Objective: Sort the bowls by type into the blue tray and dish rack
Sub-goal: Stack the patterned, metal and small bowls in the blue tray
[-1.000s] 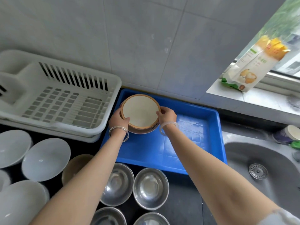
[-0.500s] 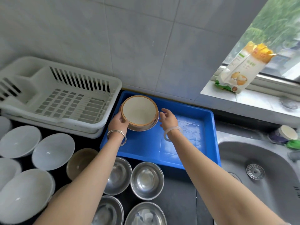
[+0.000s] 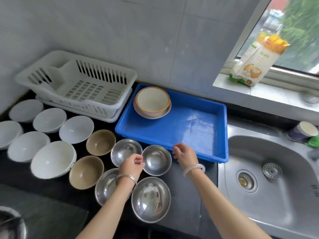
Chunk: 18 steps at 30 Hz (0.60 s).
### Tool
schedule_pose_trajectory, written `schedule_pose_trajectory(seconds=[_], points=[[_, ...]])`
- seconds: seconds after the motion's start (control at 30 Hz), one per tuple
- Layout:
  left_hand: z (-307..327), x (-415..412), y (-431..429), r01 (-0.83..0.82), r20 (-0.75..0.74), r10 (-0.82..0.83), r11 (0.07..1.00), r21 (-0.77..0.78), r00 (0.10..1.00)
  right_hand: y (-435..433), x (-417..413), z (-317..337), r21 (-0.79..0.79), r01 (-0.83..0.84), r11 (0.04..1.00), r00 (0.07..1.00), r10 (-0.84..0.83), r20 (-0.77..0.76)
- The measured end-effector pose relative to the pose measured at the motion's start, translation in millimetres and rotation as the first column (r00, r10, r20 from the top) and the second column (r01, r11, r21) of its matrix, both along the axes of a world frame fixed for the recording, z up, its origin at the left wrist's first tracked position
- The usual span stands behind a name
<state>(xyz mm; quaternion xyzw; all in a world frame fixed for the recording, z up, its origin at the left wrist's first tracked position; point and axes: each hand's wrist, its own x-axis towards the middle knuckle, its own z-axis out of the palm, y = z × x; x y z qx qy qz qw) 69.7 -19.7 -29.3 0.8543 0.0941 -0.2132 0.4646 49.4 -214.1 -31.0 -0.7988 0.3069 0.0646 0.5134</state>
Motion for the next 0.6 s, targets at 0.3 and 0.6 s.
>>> schedule_pose_trajectory(seconds=[0.3,0.6], points=[[-17.6,-35.0,12.4,0.25,-0.108,-0.24,0.964,0.094,0.965,20.8,-19.2,-31.3,0.119,0.069,0.991,0.963,-0.035,-0.269],[-25.5,-36.7,9.0,0.298,-0.084,-0.286,0.921,0.251,0.955,15.7,-24.7,-11.7,0.266,0.279,0.923,0.943,-0.211,-0.257]])
